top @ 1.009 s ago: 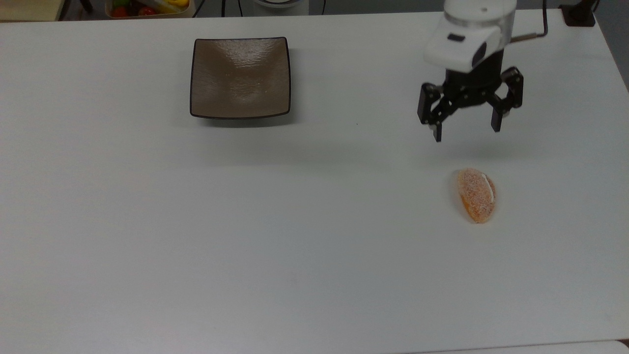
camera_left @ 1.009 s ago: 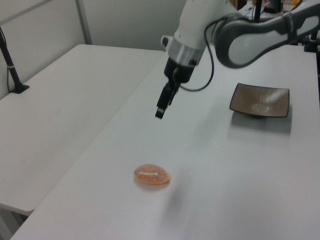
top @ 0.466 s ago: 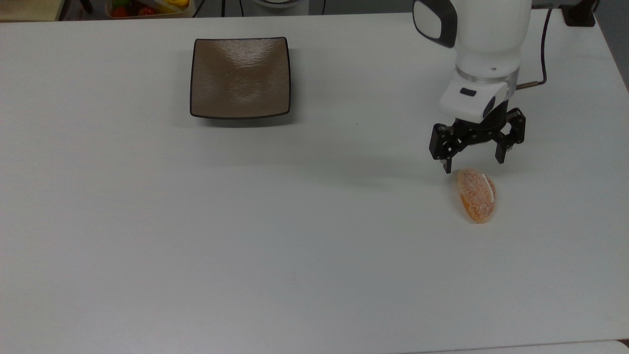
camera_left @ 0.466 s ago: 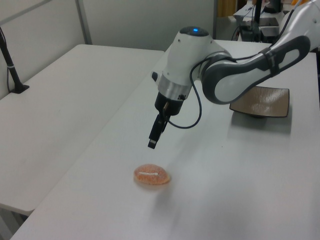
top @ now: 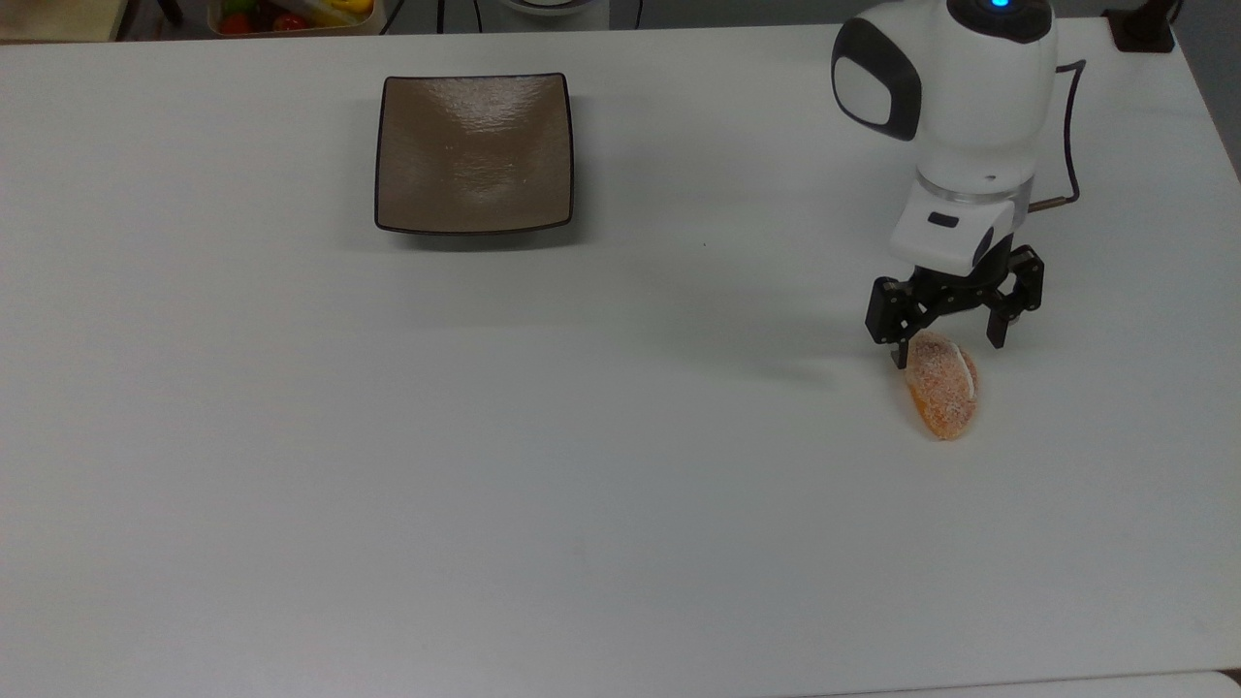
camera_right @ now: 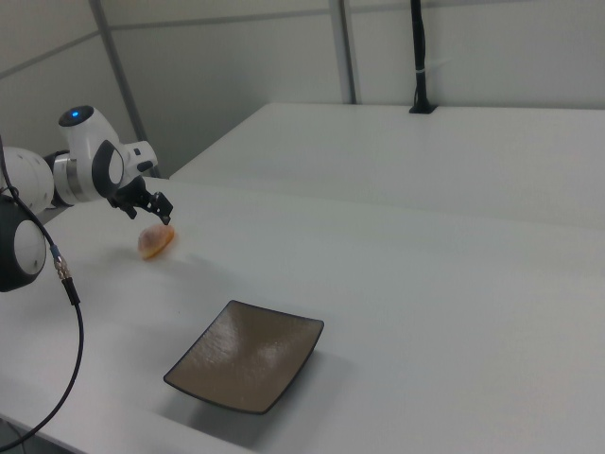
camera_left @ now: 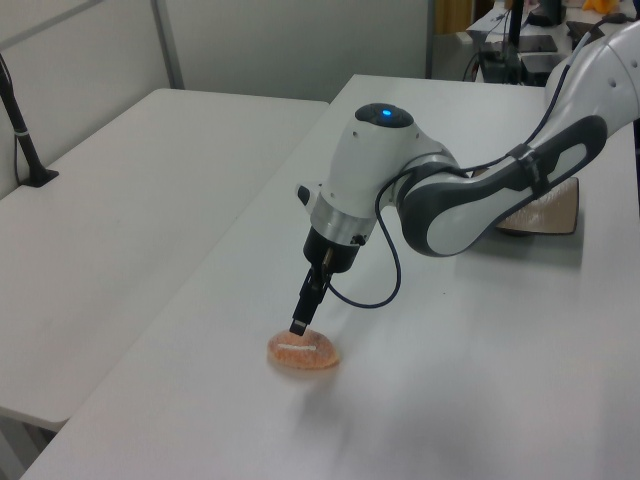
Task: Bread is placed on a ceramic plate
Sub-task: 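Lower the gripper onto the bread roll and close on it, then lift the bread roll and carry it toward the brown plate, then lower the bread roll onto the plate's center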
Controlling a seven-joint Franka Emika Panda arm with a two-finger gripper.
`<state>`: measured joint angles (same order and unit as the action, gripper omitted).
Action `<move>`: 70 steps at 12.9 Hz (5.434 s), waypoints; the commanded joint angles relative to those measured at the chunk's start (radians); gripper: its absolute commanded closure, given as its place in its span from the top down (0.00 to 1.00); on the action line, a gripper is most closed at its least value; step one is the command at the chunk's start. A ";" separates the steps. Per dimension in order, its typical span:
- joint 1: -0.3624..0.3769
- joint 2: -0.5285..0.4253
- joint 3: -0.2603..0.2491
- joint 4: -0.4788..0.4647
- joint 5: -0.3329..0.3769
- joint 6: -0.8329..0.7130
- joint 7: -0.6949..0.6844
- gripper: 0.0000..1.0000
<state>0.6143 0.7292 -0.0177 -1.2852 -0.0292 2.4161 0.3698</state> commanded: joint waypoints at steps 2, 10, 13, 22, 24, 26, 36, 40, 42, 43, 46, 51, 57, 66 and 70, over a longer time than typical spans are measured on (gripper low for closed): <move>0.021 0.058 -0.011 0.030 -0.098 0.061 0.055 1.00; 0.021 0.093 0.021 0.027 -0.152 0.083 0.073 0.86; 0.021 0.093 0.022 0.024 -0.152 0.083 0.072 0.56; 0.007 0.023 0.024 -0.022 -0.140 0.072 0.075 0.19; -0.007 -0.051 0.025 -0.069 -0.130 0.069 0.075 0.19; -0.025 -0.126 0.025 -0.124 -0.130 0.064 0.077 0.19; -0.183 -0.546 0.062 -0.361 -0.057 -0.234 0.049 0.19; -0.301 -0.666 0.061 -0.367 0.133 -0.496 -0.242 0.19; -0.358 -0.706 0.061 -0.407 0.160 -0.574 -0.357 0.19; -0.390 -0.735 0.061 -0.445 0.166 -0.587 -0.409 0.19; -0.456 -0.790 0.061 -0.537 0.167 -0.594 -0.483 0.19; -0.557 -0.824 0.045 -0.689 0.166 -0.583 -0.606 0.20; -0.625 -0.815 0.027 -0.847 0.149 -0.442 -0.654 0.20; -0.633 -0.749 -0.008 -0.942 0.101 -0.330 -0.664 0.39; -0.631 -0.745 -0.008 -0.944 0.101 -0.341 -0.663 0.61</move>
<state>-0.0225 -0.0083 -0.0161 -2.2120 0.0828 2.0592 -0.2713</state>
